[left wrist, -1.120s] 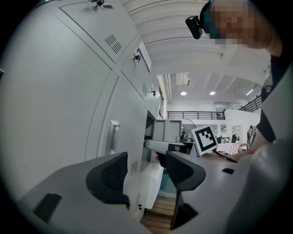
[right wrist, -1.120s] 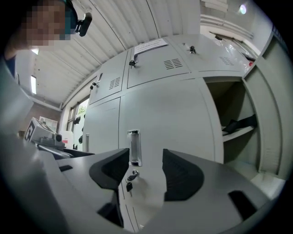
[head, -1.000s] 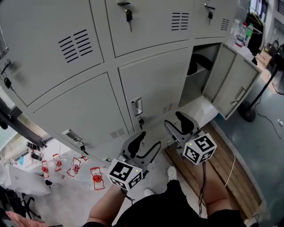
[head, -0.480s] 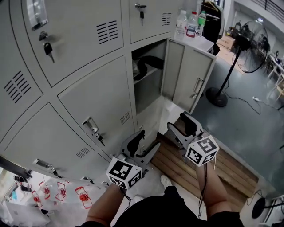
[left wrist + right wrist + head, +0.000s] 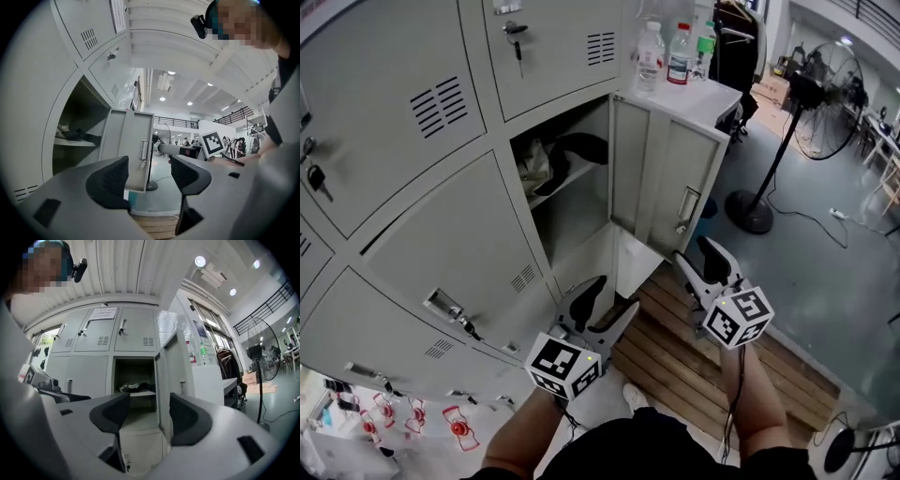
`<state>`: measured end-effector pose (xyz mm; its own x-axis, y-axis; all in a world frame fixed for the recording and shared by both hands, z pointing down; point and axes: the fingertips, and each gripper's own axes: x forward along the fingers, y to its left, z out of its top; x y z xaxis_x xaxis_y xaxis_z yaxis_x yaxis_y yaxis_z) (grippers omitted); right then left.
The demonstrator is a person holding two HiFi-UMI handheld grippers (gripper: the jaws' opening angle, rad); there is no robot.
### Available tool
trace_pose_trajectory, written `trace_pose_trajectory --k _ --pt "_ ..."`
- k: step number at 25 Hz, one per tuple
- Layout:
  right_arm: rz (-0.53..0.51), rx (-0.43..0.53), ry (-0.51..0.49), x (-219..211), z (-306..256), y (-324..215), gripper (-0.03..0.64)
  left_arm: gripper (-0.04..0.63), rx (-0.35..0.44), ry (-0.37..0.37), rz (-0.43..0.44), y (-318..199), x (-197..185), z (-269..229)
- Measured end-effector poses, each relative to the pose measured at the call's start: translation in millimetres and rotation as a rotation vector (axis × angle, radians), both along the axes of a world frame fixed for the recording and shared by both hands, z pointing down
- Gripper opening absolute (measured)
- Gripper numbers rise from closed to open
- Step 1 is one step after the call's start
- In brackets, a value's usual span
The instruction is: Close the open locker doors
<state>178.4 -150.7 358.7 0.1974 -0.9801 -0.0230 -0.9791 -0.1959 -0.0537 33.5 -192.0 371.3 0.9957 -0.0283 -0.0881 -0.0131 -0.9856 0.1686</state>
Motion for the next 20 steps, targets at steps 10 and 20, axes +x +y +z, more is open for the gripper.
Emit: trace_pose_trajectory --k 10,20 --pt "-0.024 0.041 -0.040 79 4 -9 0.232 0.291 0.009 -0.032 -0.048 -5 66 10" --pt "-0.138 0.048 -0.053 111 4 -33 0.197 0.291 0.009 -0.041 -0.132 -15 101 11"
